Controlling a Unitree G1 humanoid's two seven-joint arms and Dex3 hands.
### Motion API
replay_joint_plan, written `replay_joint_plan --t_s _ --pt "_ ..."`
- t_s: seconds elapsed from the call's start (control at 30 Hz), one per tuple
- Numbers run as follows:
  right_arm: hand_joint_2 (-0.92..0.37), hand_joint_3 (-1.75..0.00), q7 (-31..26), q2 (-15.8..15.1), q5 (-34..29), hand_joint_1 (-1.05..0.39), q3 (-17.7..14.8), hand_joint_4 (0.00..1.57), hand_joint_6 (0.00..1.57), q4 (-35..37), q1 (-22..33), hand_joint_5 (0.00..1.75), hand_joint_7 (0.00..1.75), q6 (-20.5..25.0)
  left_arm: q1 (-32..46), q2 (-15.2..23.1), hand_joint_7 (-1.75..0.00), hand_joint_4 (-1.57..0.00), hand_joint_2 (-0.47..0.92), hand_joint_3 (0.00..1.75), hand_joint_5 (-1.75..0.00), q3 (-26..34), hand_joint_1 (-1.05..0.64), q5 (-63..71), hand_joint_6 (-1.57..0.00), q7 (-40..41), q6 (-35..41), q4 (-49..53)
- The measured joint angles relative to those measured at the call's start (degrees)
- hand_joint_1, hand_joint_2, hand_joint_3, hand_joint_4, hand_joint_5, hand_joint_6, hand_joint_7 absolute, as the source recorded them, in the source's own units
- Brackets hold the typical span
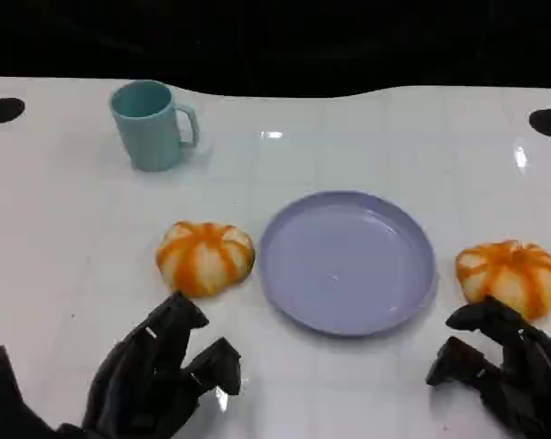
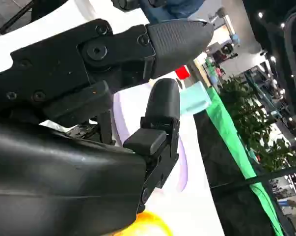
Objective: Grasp the bread from the table and place it into the plate.
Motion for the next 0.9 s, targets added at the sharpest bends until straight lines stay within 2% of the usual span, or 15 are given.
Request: replay_joint_plan --t_s 0.67,0.9 --pt "-0.92 -0.24 -0.5 0.0 -0.1 -0.51 0.2 0.67 0.60 -0.8 0.3 1.48 1.13 0.6 0.2 -0.1 -1.59 -0.79 0.92 0.26 -1.75 0.0 -0.55 0.5 -0.63 0.1 1.2 -1.8" --pt "-0.92 -0.22 -1.7 0.1 -0.1 -0.51 0.5 0.67 0.60 -2.0 0.6 1.49 1.16 2.0 0.2 -0.2 -1.53 -0.78 0.92 0.26 -1.75 0.2 -0.55 0.5 -0.63 0.1 1.0 -1.9"
